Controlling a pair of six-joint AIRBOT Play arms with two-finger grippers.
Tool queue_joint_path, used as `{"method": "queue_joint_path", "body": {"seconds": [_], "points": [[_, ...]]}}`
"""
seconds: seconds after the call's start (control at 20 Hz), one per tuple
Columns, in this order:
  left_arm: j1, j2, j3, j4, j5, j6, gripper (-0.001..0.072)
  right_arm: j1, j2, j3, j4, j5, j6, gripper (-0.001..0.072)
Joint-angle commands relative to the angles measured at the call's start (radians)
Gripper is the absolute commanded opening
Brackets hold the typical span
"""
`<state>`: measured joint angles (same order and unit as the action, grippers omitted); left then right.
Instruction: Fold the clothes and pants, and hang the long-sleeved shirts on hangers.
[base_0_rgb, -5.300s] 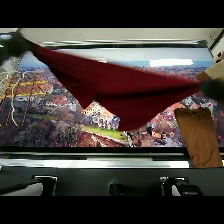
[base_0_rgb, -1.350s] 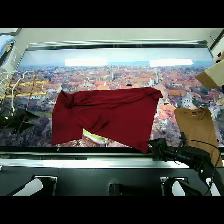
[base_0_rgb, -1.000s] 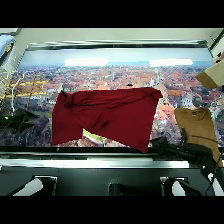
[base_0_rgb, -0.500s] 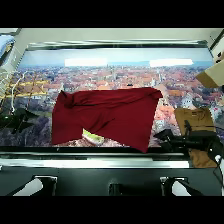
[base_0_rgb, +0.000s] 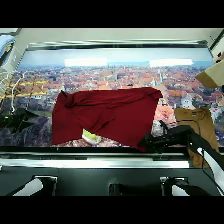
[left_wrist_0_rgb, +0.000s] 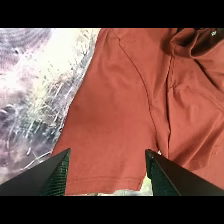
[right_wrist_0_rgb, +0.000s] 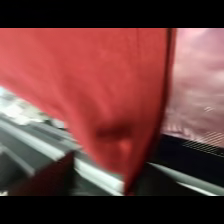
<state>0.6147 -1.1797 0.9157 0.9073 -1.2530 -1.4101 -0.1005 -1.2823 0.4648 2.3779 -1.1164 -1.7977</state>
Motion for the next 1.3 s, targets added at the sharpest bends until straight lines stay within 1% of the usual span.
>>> {"method": "queue_joint_path", "body": {"seconds": [0.0, 0.05, 0.15, 0.4, 0.5, 0.6, 0.7, 0.8, 1.05, 1.25], "points": [[0.001, -0.002, 0.0, 0.0, 0.024, 0.001, 0.0539, 0.064, -0.001, 0.0, -0.023, 0.093, 0.037, 0.0123], [0.0, -0.006, 0.0, 0.0, 0.04, 0.001, 0.0539, 0.064, 0.012, 0.0, -0.023, 0.093, 0.037, 0.0028], [-0.008, -0.032, 0.0, -0.002, 0.084, 0.023, 0.0539, 0.064, 0.063, 0.0, -0.024, 0.094, 0.039, 0.0027], [-0.087, -0.178, 0.0, -0.028, 0.176, 0.146, 0.0539, 0.064, 0.226, 0.0, -0.069, 0.043, 0.133, 0.0027], [-0.115, -0.23, 0.003, -0.08, 0.237, 0.195, 0.0538, 0.064, 0.275, 0.0, -0.068, 0.013, 0.143, 0.0027], [-0.128, -0.263, 0.008, -0.164, 0.295, 0.27, 0.0538, 0.064, 0.31, 0.0, -0.069, -0.018, 0.162, 0.0027], [-0.13, -0.286, 0.01, -0.235, 0.355, 0.322, 0.0539, 0.064, 0.341, 0.0, -0.068, -0.042, 0.164, 0.0027], [-0.13, -0.305, 0.01, -0.279, 0.386, 0.363, 0.0538, 0.064, 0.367, 0.0, -0.068, -0.057, 0.172, 0.0027], [-0.132, -0.38, 0.01, -0.284, 0.384, 0.367, 0.0538, 0.064, 0.405, 0.0, -0.067, -0.061, 0.206, 0.0028], [-0.171, -0.419, 0.01, -0.284, 0.401, 0.368, 0.0537, 0.064, 0.451, 0.0, -0.06, -0.042, 0.213, 0.0028]]}}
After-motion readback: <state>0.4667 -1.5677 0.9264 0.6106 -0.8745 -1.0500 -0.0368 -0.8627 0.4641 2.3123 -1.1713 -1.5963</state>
